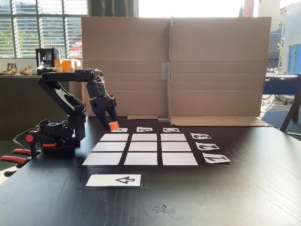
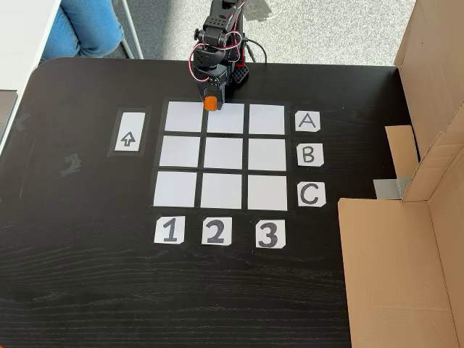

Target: Pick up the round, orange token and place it in the grid on square A2.

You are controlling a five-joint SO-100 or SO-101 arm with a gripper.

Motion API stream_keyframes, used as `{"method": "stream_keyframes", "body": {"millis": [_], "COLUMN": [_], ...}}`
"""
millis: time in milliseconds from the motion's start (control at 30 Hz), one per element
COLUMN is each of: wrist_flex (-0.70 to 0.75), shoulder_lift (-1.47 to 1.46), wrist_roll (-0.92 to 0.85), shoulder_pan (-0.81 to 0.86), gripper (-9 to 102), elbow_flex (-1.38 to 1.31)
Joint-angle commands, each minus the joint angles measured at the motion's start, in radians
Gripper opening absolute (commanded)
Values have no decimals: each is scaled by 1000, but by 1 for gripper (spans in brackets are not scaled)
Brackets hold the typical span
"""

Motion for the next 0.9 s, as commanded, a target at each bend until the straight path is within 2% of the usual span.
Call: {"method": "stream_keyframes", "body": {"millis": [0, 300, 867], "wrist_flex": [-49, -140, -192], "shoulder_lift": [21, 9, 0], "wrist_roll": [-3, 3, 2], "shoulder_pan": [-20, -66, -98], "gripper": [-1, -1, -1], "elbow_flex": [48, 155, 288]}}
